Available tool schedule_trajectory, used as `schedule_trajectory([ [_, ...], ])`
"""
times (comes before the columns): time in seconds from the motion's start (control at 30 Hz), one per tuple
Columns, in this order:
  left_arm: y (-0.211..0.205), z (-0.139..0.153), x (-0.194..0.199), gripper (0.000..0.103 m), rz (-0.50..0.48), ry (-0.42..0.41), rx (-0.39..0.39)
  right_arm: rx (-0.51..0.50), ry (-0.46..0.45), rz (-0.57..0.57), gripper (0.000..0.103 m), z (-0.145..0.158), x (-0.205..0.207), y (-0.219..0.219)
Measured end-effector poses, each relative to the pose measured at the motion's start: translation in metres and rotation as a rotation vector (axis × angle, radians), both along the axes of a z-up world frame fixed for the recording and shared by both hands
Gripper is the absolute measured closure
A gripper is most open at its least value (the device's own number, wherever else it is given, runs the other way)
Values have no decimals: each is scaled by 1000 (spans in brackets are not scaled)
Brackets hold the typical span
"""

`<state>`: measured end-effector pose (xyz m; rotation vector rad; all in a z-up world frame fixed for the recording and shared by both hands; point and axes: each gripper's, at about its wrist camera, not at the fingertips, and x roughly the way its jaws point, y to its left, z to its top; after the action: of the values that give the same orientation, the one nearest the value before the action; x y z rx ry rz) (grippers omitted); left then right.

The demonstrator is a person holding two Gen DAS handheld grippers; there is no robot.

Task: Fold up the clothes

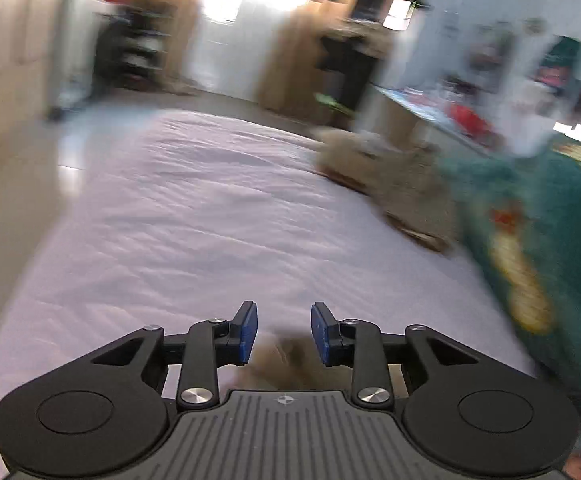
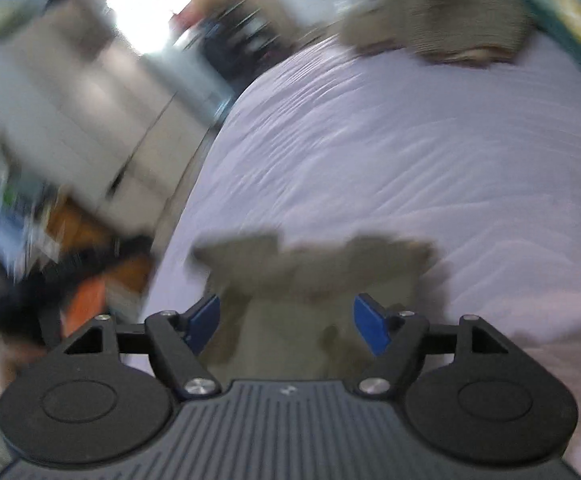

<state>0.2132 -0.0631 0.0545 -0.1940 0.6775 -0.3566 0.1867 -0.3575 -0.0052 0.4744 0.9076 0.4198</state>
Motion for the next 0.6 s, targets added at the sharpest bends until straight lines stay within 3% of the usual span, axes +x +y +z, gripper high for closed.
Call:
schedule_trajectory([
  [0.07, -21, -6, -11, 68, -124, 14, 55, -57, 1, 93, 28, -5, 1, 23],
  [0.13, -39, -20, -10, 60, -178, 25, 121, -95, 5, 104, 28, -13, 9, 36],
  [0.23, -48, -53, 12, 57, -133, 106, 125, -105, 28, 56, 28, -31, 33, 32],
  [0.37, -37, -87, 40, 58, 39, 195, 182, -210, 74, -159, 30, -36, 49, -4],
  [0.4, -29, -86, 38, 58, 74, 203, 176, -269, 90, -210, 29, -32, 49, -12],
  [0.5, -13, -64, 7, 58, 60, 151, 179, -221, 96, -144, 28, -17, 25, -26],
  [0.6, -3, -45, -35, 52, 19, 94, 226, -245, 130, -118, 28, -2, -13, -11],
])
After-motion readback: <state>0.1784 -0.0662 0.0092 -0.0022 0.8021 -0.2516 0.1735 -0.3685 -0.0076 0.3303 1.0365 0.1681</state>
